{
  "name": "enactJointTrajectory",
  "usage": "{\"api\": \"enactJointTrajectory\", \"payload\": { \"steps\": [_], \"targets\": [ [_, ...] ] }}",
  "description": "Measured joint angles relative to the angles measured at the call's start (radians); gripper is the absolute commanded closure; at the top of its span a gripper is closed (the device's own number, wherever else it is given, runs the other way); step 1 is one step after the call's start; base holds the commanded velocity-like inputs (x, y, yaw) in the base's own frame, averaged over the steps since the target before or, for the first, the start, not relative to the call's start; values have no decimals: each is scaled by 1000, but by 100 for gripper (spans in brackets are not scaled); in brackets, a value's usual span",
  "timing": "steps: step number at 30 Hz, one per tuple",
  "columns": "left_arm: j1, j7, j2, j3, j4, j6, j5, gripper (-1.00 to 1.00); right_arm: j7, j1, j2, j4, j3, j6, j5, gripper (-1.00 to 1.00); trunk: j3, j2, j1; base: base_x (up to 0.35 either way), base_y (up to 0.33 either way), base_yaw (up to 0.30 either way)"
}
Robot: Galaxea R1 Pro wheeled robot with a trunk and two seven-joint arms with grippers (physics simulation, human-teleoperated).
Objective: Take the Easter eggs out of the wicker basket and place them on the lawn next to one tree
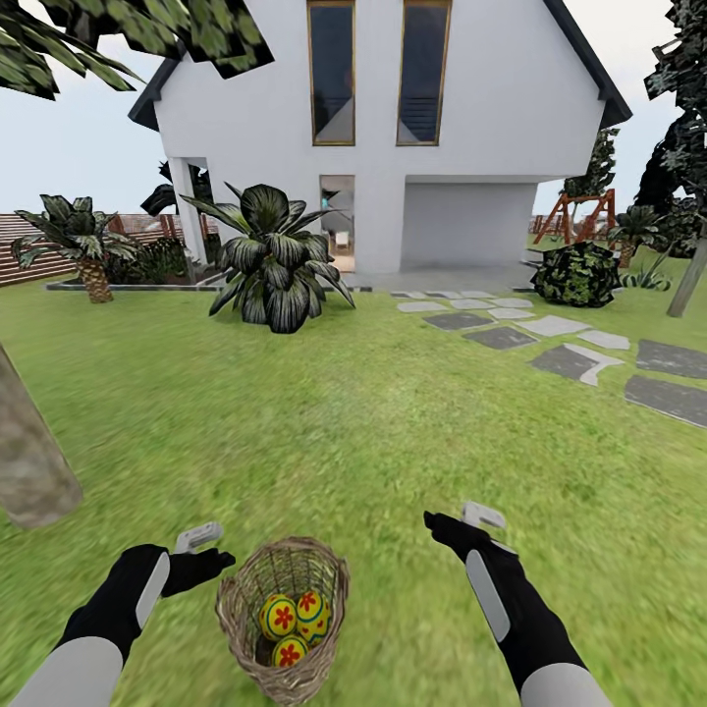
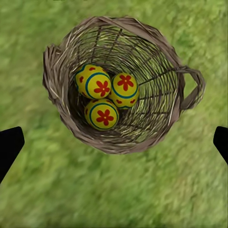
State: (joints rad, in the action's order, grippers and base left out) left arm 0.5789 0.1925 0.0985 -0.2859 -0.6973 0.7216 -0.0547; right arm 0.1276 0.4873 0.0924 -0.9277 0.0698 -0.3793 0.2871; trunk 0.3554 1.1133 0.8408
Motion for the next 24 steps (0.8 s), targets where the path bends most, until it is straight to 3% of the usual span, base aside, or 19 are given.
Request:
{"api": "enactJointTrajectory", "payload": {
  "steps": [24],
  "targets": [
    [0, -3, -1, 0, 0, -2, 0, -100, 0, 0, -3, 0, 1, 0, 0, -100, 0, 0, 0, 149, 0, 0]
  ]
}}
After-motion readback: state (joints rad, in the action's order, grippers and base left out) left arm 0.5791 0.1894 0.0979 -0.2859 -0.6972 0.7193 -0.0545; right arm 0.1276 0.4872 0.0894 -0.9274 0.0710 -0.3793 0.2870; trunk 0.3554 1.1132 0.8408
